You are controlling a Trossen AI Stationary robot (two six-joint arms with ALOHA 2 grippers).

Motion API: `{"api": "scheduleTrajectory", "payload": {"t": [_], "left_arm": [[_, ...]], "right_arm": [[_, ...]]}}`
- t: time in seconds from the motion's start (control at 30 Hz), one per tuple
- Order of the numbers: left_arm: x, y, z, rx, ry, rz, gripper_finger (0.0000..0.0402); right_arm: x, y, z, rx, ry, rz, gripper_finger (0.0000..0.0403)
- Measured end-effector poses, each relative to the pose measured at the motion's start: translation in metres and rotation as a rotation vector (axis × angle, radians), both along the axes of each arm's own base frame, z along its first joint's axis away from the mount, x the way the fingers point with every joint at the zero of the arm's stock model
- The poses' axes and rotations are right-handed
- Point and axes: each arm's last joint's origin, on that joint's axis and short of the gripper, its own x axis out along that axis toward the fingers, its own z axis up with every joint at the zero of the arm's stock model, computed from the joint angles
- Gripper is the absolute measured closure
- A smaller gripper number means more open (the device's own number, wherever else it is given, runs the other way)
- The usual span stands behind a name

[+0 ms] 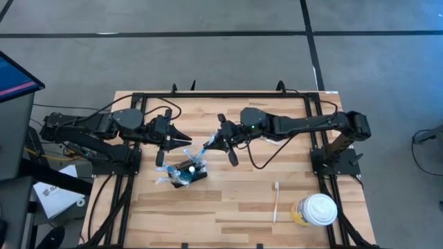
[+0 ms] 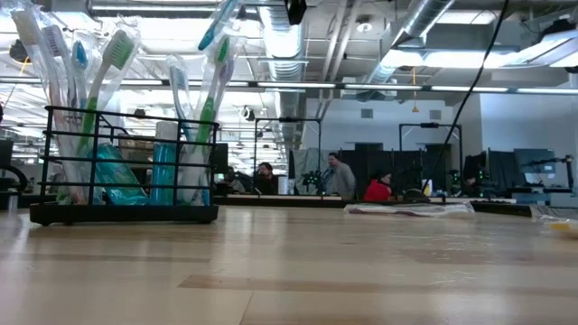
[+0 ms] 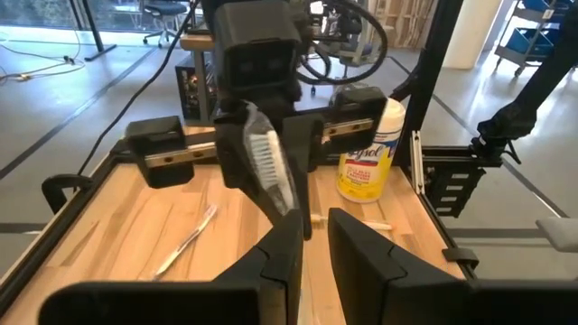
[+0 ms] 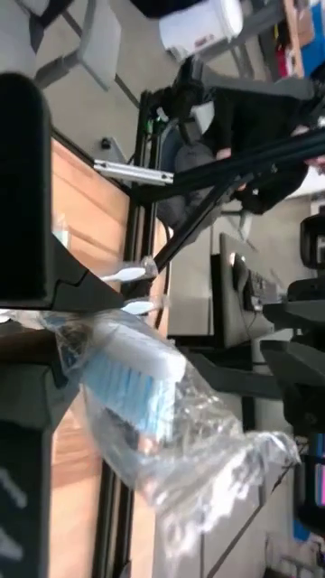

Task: Pick & Place toothbrushing station
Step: Put the blue toothbrush into the bottom right section of the mesh organizer

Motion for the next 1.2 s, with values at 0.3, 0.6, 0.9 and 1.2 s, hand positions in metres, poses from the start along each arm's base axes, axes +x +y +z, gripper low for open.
{"api": "scheduleTrajectory", "payload": {"t": [0.3, 0.6, 0.9, 1.2], "left_arm": [[0.0, 0.0, 0.0, 0.0, 0.0, 0.0, 0.035], [0.0, 0.0, 0.0, 0.003, -0.003, -0.001, 0.0351], [0.001, 0.0, 0.001, 0.002, -0.01, -0.001, 0.0351], [0.001, 0.0, 0.002, 0.001, -0.021, -0.001, 0.0351]], "right_arm": [[-0.001, 0.016, -0.001, -0.034, 0.008, 0.004, 0.0398], [-0.001, 0.02, -0.003, -0.063, 0.024, -0.023, 0.0398], [0.023, 0.024, -0.031, -0.058, 0.119, -0.012, 0.0398], [0.049, 0.029, -0.042, -0.07, 0.259, 0.0, 0.0397]]}}
